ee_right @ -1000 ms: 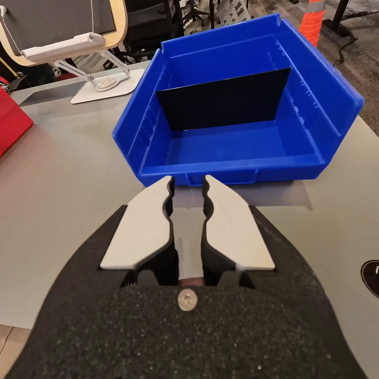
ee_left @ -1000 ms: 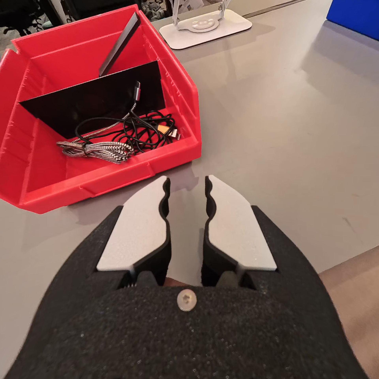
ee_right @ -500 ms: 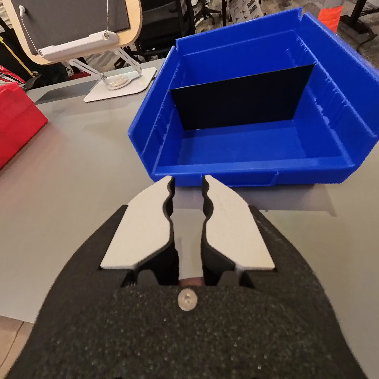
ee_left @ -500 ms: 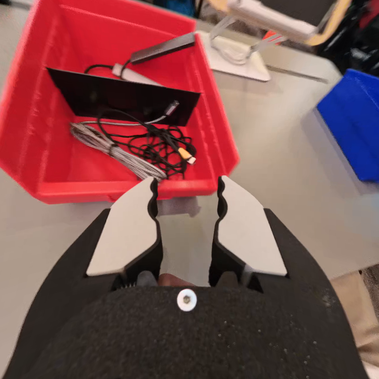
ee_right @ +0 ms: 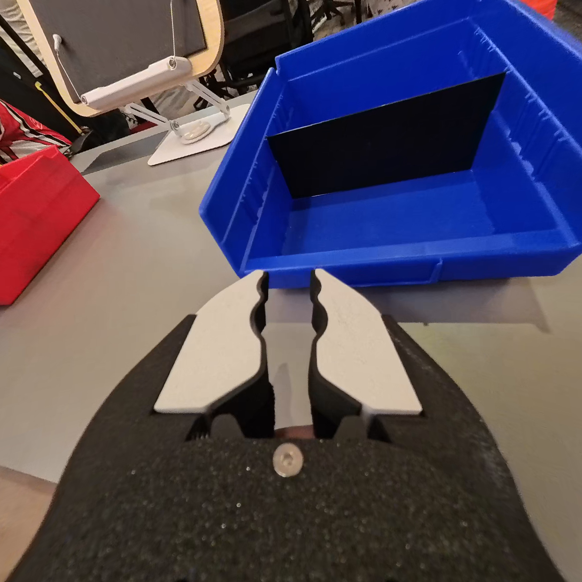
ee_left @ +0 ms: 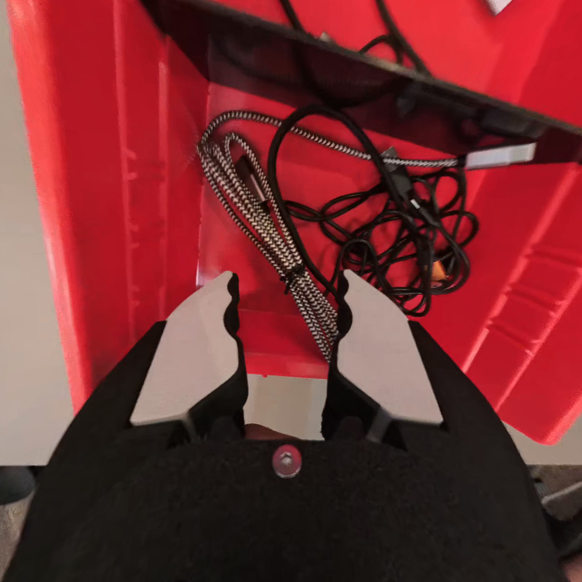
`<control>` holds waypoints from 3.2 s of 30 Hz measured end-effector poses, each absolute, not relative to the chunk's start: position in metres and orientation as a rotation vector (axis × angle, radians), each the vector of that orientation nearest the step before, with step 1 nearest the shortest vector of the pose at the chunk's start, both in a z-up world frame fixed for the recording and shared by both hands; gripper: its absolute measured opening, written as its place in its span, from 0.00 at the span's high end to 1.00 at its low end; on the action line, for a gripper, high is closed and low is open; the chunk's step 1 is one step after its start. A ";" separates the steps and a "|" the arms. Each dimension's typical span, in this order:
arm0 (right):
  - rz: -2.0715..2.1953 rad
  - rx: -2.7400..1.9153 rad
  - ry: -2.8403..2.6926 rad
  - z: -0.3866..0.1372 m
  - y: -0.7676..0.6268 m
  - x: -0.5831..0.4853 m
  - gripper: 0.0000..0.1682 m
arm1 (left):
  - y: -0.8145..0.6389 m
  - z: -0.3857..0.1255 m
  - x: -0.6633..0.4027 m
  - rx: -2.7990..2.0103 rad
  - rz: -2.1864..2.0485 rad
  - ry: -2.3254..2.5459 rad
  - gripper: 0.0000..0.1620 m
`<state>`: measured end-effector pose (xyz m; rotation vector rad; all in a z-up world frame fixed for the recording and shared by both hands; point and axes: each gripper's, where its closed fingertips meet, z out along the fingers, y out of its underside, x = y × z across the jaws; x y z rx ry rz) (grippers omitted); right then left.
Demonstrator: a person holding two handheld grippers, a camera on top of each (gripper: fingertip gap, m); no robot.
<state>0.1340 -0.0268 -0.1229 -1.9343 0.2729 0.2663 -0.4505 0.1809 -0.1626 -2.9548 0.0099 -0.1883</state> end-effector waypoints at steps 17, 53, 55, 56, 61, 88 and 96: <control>0.269 -1.944 0.250 -0.123 -0.025 0.126 0.86 | 0.206 -0.007 -0.489 -2.183 -0.193 0.199 0.90; 0.315 -1.927 0.240 -0.120 -0.023 0.120 0.86 | 0.051 -0.193 -0.151 -2.354 -0.265 0.636 0.85; 0.311 -1.928 0.236 -0.121 -0.024 0.119 0.86 | 0.029 -0.192 -0.139 -2.352 -0.363 0.626 0.73; 0.310 -1.929 0.235 -0.121 -0.024 0.119 0.86 | 0.015 -0.190 -0.132 -2.351 -0.413 0.658 0.68; 0.314 -1.922 0.237 -0.119 -0.027 0.120 0.86 | -0.031 -0.161 -0.121 -2.190 -0.632 0.846 0.67; 0.191 -1.865 0.070 -0.118 -0.002 0.101 0.85 | 0.109 -0.106 -0.357 -2.225 -0.689 0.866 0.68; 0.185 -1.855 0.057 -0.116 -0.001 0.101 0.86 | 0.178 -0.159 -0.370 -2.648 -0.637 0.820 0.87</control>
